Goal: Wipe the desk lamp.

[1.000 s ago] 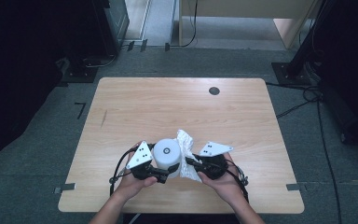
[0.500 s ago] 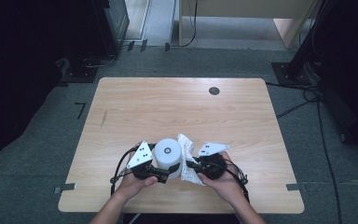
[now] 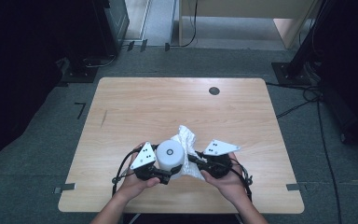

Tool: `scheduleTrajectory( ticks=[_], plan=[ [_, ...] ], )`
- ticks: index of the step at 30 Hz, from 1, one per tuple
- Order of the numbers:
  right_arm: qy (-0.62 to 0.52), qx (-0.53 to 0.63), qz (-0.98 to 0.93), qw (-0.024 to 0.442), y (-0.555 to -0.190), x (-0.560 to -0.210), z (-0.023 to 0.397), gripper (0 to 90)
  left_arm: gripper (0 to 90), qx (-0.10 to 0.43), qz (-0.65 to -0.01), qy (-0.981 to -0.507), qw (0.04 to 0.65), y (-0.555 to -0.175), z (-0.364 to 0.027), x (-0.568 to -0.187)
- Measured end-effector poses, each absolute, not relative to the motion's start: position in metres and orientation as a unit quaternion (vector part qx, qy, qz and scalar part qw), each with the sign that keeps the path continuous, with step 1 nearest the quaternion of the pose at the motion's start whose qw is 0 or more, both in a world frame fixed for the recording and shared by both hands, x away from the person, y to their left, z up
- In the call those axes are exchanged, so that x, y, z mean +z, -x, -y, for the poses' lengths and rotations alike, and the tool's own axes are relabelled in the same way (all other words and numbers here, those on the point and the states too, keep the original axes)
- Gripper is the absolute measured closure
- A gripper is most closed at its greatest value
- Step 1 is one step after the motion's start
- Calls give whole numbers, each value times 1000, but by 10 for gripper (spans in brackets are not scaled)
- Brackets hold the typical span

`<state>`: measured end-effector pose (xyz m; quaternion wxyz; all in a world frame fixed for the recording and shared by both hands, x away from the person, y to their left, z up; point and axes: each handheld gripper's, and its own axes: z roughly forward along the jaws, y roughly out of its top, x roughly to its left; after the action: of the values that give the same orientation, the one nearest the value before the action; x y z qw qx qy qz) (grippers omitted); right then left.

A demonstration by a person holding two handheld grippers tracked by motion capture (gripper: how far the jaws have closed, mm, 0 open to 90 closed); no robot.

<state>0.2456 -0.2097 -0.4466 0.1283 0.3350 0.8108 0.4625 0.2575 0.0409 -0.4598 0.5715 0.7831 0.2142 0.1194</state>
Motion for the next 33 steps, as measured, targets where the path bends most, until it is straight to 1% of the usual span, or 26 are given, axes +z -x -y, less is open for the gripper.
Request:
scheduleTrajectory(
  ticks=[1,4,8,15,22,29,33],
  plan=[
    [-337,439,-823,126,-249,-457,206,786,83,121,-215,-783,571,-258,-41,-460],
    [-343,413,-835,123,-254,-470,204,785,83,123,-217,-785,567,-260,-42,-463],
    [-361,425,-819,133,-258,-465,216,784,83,120,-221,-792,556,-265,-39,-471],
    [-387,436,-800,141,-264,-461,236,784,82,138,-206,-810,531,-265,-30,-480],
    [-387,438,-799,140,-264,-460,237,785,81,135,-202,-815,527,-267,-29,-484],
    [-385,440,-799,139,-264,-460,237,784,79,119,-203,-816,529,-269,-33,-488],
    [-384,439,-801,135,-264,-462,235,784,60,132,-221,-804,535,-267,-37,-486]
  ],
)
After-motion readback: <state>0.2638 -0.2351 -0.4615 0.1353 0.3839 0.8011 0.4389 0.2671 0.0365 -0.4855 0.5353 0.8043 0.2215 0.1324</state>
